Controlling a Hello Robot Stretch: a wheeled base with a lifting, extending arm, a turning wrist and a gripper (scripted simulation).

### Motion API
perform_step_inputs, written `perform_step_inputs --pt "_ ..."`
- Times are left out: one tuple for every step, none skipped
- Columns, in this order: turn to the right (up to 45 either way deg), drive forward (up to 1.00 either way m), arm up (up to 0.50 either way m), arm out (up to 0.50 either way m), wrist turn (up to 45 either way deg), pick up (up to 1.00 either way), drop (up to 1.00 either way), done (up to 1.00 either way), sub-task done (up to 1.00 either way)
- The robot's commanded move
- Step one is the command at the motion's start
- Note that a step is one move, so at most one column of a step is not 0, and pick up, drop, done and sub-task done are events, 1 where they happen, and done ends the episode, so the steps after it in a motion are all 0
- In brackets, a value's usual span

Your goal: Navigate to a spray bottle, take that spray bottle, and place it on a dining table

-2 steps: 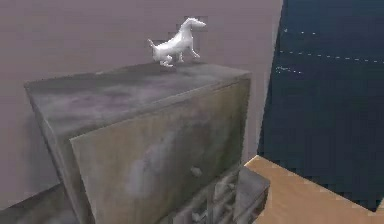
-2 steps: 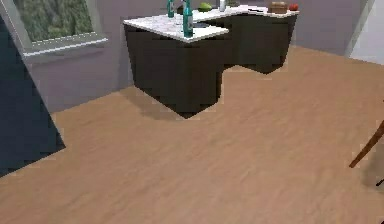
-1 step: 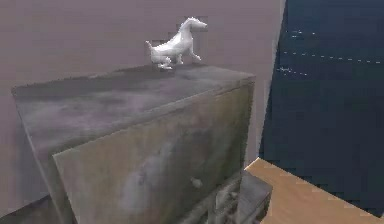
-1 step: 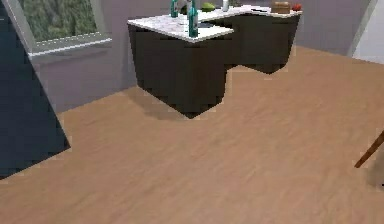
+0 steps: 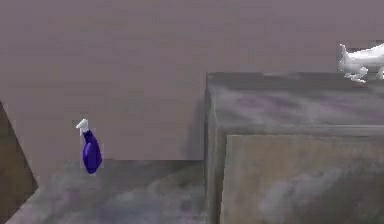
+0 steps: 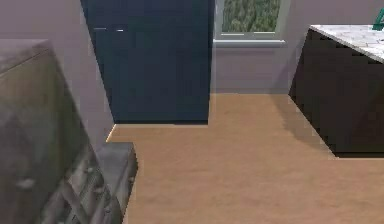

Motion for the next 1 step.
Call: perform_step_inputs --pt "-45.0 0.00 0.00 0.00 0.0 0.00 0.00 0.00 0.00"
